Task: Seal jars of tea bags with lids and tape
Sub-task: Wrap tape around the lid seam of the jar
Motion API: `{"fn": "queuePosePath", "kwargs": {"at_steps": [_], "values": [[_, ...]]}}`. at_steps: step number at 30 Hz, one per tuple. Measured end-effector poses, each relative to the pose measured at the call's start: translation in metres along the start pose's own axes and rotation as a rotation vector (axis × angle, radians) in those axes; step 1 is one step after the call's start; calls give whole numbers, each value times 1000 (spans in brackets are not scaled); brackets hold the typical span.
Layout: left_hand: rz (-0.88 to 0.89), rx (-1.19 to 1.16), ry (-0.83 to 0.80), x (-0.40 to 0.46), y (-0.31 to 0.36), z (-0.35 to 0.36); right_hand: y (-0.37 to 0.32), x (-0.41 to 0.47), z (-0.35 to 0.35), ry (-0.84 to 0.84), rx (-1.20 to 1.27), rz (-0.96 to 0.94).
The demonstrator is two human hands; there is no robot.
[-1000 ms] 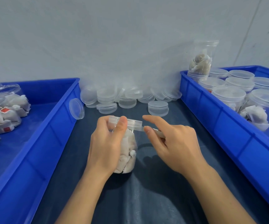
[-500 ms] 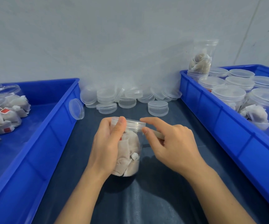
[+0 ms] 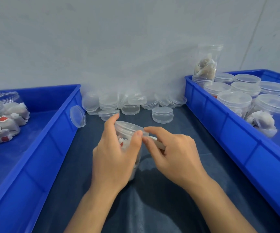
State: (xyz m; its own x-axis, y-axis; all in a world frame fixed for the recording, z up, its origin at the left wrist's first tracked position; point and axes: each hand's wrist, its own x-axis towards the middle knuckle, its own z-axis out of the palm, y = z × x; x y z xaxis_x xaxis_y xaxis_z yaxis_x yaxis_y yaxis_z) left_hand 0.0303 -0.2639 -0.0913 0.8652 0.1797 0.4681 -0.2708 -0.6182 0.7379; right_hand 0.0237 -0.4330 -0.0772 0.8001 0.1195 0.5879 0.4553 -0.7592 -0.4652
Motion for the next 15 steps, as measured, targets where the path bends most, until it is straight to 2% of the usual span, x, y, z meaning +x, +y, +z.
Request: {"fn": "queuePosePath", "kwargs": {"at_steps": [2,5,9,15], "values": [[-24,-22,-31,3,-3,-2,2,0,1,-62,59,22],[-106,-189,-56,7,-8,-9,4,1,-1,-141,107,14],[-191,-339,-74,10,-9,-11,1,2,-6,-136,20,-38],[-191,-396,-103,12,-11,-11,8,4,-9,-96,-110,-20]]}}
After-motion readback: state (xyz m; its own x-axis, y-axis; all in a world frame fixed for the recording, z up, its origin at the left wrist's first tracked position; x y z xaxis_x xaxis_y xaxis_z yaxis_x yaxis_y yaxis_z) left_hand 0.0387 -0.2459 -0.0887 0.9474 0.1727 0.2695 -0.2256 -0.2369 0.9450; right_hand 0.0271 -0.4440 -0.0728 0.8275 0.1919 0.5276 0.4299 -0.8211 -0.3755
